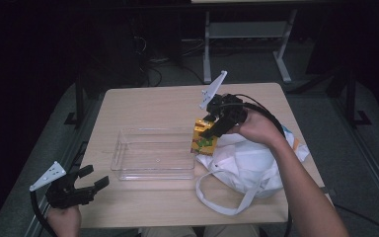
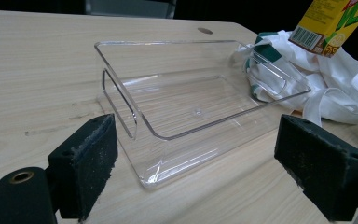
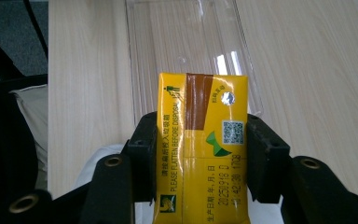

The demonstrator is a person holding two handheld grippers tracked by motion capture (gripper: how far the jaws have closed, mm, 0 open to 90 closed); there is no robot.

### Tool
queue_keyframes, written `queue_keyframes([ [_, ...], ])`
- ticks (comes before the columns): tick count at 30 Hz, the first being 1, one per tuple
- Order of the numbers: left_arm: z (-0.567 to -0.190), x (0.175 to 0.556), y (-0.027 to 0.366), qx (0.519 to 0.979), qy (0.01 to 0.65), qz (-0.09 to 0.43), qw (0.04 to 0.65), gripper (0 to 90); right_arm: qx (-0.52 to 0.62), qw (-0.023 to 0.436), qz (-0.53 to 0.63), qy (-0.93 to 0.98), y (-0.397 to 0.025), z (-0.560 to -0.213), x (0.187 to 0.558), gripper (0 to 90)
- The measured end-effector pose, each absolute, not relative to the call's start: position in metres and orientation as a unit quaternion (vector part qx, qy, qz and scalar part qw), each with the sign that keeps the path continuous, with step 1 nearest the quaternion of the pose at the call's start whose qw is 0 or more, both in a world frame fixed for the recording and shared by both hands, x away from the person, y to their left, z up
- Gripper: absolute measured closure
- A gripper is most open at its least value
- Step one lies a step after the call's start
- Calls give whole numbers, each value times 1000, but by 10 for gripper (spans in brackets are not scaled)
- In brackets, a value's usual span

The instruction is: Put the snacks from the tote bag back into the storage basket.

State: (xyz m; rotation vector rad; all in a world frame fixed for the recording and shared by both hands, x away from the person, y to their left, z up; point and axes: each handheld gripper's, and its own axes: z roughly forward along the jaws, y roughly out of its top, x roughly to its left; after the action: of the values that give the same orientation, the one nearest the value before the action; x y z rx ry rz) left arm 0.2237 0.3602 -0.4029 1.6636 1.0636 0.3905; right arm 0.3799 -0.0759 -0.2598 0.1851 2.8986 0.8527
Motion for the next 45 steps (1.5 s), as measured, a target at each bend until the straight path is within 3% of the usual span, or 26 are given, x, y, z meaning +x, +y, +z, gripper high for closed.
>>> queue_keyframes([
  [45,-402,224,361,698,445,165,536,126,21,44,275,960,-14,-267,376,524],
])
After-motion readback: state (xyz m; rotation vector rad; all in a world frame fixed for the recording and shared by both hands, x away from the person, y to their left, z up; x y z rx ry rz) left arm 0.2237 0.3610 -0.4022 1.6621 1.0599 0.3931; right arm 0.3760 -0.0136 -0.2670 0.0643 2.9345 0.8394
